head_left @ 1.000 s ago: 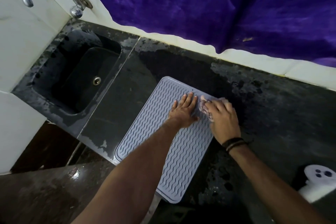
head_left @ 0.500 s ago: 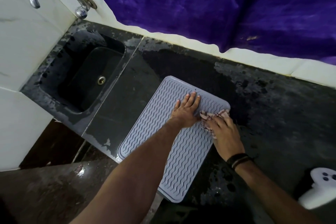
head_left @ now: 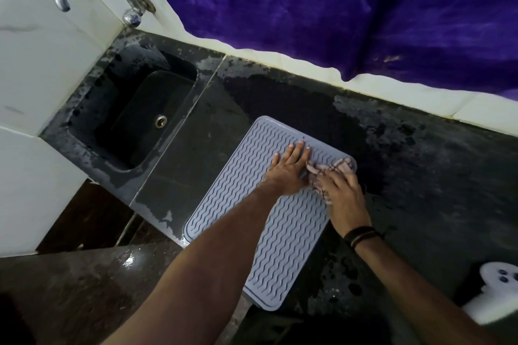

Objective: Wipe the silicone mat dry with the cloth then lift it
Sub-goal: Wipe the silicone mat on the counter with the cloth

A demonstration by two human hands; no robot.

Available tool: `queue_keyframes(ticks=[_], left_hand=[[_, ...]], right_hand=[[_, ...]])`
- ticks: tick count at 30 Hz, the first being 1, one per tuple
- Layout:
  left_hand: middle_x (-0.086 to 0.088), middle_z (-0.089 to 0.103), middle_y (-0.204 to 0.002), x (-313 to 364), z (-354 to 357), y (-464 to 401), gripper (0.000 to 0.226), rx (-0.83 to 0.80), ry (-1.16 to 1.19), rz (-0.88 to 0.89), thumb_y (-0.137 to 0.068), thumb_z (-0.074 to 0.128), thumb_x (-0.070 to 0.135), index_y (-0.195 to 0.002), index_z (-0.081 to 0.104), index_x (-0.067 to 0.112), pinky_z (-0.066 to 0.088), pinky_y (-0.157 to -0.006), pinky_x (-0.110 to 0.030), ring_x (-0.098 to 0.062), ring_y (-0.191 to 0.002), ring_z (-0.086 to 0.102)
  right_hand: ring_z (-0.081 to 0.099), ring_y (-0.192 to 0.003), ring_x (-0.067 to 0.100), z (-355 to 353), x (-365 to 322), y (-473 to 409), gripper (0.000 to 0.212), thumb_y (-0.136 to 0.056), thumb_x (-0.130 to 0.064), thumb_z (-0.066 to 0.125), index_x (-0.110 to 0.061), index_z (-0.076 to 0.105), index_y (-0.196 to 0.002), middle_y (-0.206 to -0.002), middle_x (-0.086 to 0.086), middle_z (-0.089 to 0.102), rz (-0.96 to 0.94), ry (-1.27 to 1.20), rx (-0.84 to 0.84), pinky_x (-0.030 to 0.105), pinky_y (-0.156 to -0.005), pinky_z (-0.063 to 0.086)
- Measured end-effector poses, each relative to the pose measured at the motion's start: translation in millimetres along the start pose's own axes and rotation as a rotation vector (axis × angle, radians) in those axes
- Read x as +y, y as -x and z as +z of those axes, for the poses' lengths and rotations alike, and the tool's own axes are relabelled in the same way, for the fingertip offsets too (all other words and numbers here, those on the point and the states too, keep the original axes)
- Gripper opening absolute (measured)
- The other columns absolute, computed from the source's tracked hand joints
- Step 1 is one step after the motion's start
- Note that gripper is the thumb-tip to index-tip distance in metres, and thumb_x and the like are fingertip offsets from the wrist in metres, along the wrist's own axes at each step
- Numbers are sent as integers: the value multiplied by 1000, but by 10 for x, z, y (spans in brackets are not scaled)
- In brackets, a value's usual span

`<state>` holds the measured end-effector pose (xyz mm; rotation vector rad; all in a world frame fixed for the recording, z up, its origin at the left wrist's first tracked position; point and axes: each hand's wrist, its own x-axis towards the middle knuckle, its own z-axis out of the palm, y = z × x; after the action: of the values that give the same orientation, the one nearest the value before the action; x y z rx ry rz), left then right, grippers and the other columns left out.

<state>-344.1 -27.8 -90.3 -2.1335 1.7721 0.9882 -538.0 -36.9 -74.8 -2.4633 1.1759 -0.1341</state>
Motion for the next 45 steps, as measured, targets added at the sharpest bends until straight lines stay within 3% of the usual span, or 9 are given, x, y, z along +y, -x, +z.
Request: queue_keyframes(ticks=[3, 8, 15, 20, 24, 29, 37, 41, 45], left_hand=[[4, -29, -165, -25, 24, -7, 89, 10, -3, 13, -100, 42, 55, -157, -21, 30, -16, -119, -47, -21, -152, -24], [6, -31, -164, -26, 11, -9, 93, 12, 8, 19, -98, 48, 54, -157, -21, 31, -15, -119, -47, -17, -151, -26], [5, -30, -164, 7, -28, -6, 96, -12, -10, -12, -98, 52, 50, -158, -20, 29, -10, -122, -50, -19, -152, -25], [3, -27, -166, -10, -5, 2, 94, -5, -10, 6, -98, 48, 55, -158, -20, 29, -12, -121, -49, -20, -152, -24], [2, -27, -166, -6, -26, 29, 92, 0, -12, 14, -99, 48, 49, -159, -18, 27, -10, -124, -53, -21, -153, -23], [1, -29, -165, 63, -97, 74, 96, -25, 1, 5, -99, 52, 51, -159, -19, 27, -8, -122, -51, -22, -152, -24], [1, -30, -165, 91, -129, 70, 95, -42, -9, -16, -100, 52, 49, -159, -20, 25, -9, -123, -51, -22, -152, -24], [1, -31, -164, 60, -88, 49, 98, -44, -9, -16, -98, 53, 49, -158, -21, 26, -8, -124, -53, -22, -152, -26], [2, -31, -164, 33, -69, 43, 98, -31, 5, -2, -98, 53, 51, -158, -22, 28, -9, -123, -52, -21, -152, -25]], right_hand=[[33, -139, 32, -18, -22, 182, 67, -75, 3, 68, -17, 54, -137, -137, 3, 54, -43, -17, -42, 52, -114, 34], [47, -112, 25, -197, -13, -203, 59, -68, 4, 68, -17, 62, -123, -115, 3, 65, -22, -105, 160, 39, -103, 43], [37, -133, 31, -106, 51, -412, 66, -75, 4, 68, -16, 54, -136, -135, 6, 57, 19, -68, 81, 43, -119, 26], [34, -134, 30, 140, -67, 213, 74, -65, 7, 70, -16, 55, -134, -133, 5, 56, 58, -142, 106, 49, -117, 30], [34, -134, 27, 155, -139, 424, 71, -68, 6, 71, -19, 56, -133, -132, 2, 56, 23, -182, 41, 44, -118, 30], [39, -116, 22, -126, -14, -16, 66, -69, 9, 66, -19, 59, -128, -126, 2, 60, 76, -254, 232, 44, -102, 47], [36, -136, 35, -60, 71, -145, 63, -80, 6, 59, -13, 50, -140, -140, 11, 52, 89, -20, 118, 48, -119, 24], [31, -139, 33, 10, 4, 109, 68, -77, 2, 66, -15, 49, -141, -141, 6, 50, 97, -23, 48, 46, -120, 23], [42, -121, 27, -92, -10, -11, 73, -71, 3, 70, -19, 52, -138, -124, 3, 60, 58, -82, 117, 42, -113, 34]])
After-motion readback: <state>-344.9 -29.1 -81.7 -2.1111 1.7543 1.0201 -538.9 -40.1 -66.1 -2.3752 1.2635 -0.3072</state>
